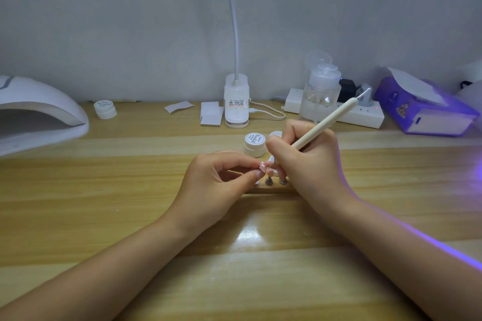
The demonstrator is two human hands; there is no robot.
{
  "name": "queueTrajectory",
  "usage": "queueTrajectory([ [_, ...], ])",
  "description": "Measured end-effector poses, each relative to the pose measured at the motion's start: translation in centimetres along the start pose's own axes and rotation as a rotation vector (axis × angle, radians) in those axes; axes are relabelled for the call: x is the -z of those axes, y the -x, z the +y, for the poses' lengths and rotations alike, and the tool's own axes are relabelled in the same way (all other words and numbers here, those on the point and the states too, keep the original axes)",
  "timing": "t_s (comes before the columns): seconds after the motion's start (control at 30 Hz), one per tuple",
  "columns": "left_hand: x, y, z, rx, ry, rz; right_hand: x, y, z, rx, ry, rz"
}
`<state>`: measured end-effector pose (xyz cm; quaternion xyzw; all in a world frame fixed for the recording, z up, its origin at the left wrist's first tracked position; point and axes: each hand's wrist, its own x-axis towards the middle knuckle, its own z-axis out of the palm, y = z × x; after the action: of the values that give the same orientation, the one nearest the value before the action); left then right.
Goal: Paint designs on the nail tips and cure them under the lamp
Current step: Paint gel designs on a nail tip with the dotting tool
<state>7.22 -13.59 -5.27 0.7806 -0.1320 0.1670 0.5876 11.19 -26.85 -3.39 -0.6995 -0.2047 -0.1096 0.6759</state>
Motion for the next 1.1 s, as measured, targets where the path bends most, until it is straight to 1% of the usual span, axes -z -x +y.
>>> queueTrajectory([
  [0.33, -0.01, 0.01, 0.08, -0.003, 0.005, 0.001, -0.09, 0.11, 0.02, 0.018, 0.003, -0.026],
  [1.1, -0.02, -0.01, 0.05, 0.004, 0.005, 0.005, -0.15, 0.08, 0.29, 0.038, 0.021, -0.027],
])
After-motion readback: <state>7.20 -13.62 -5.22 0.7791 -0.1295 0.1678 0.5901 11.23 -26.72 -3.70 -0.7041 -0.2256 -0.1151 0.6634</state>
